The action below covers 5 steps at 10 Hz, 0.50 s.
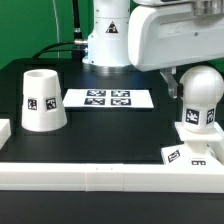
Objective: Assemble lamp
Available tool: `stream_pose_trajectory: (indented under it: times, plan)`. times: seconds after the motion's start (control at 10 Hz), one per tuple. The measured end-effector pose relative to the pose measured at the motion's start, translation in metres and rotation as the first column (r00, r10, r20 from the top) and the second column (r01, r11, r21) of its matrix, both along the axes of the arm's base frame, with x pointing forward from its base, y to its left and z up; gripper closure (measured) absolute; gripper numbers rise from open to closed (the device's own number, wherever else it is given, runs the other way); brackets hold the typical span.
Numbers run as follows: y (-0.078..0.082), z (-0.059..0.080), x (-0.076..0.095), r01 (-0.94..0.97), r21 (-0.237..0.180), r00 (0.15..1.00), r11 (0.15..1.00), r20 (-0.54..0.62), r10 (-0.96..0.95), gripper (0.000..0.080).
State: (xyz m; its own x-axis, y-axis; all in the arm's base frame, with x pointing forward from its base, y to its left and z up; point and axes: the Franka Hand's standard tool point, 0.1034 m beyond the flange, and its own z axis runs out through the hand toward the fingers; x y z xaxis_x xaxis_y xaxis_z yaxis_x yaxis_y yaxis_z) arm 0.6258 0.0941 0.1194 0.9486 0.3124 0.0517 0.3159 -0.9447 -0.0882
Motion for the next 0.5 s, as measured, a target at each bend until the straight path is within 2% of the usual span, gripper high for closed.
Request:
stream_pose_trajectory:
  times: [0.5]
  plan:
    - [-0.001,0.0007,0.0039,-0.358,-0.049,0.932,0.933,0.044,0.36,0.0101]
